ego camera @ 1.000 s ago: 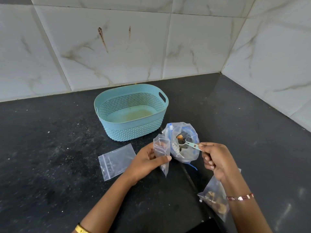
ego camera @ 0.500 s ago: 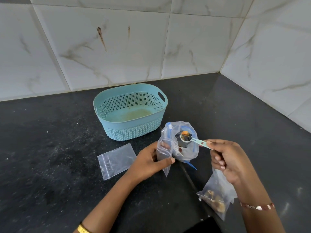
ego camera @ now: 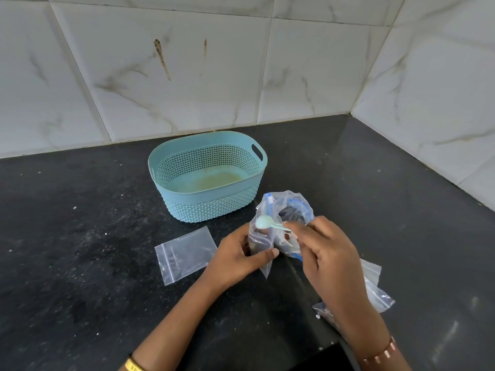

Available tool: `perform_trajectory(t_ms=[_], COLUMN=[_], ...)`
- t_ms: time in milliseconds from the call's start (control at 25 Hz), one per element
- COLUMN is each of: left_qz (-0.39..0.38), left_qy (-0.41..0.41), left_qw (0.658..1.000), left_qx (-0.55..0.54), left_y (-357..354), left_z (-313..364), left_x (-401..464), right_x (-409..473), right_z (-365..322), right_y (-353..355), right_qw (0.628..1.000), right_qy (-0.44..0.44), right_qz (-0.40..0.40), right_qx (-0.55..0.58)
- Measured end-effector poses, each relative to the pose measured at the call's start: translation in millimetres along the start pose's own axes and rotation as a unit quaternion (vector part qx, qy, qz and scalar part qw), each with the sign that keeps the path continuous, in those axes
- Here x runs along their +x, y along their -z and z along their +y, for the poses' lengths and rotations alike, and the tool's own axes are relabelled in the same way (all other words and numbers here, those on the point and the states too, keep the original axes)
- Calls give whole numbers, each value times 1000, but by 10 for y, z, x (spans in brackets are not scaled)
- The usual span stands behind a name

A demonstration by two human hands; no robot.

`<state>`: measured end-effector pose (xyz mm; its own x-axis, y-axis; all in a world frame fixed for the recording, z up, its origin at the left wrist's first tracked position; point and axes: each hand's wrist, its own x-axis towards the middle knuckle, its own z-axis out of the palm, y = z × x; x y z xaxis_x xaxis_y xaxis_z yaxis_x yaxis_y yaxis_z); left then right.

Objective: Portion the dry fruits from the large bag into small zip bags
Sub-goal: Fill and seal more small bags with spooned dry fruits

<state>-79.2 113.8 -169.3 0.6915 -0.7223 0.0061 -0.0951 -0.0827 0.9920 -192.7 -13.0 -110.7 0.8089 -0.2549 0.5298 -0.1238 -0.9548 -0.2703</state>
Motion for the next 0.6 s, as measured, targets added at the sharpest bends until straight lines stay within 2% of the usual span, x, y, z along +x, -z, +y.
perform_trajectory(t_ms=[200,360,520,600], left_qz=[6,4,13,11], left_qy=[11,7,23,26], left_qw=[1000,1000,999,999], left_qx=[-1,-2,-24,-26], left_y=[-3,-8,0,-6], left_z=[10,12,20,29], left_x=[2,-8,-19,-25], right_x=[-41,5,20,23], right_z=[-9,0,71,199], right_y=[55,17,27,77], right_qw=[993,994,967,964], right_qy=[0,-18,-84,-131], right_qz=[89,49,132,133], right_qx=[72,94,199,188])
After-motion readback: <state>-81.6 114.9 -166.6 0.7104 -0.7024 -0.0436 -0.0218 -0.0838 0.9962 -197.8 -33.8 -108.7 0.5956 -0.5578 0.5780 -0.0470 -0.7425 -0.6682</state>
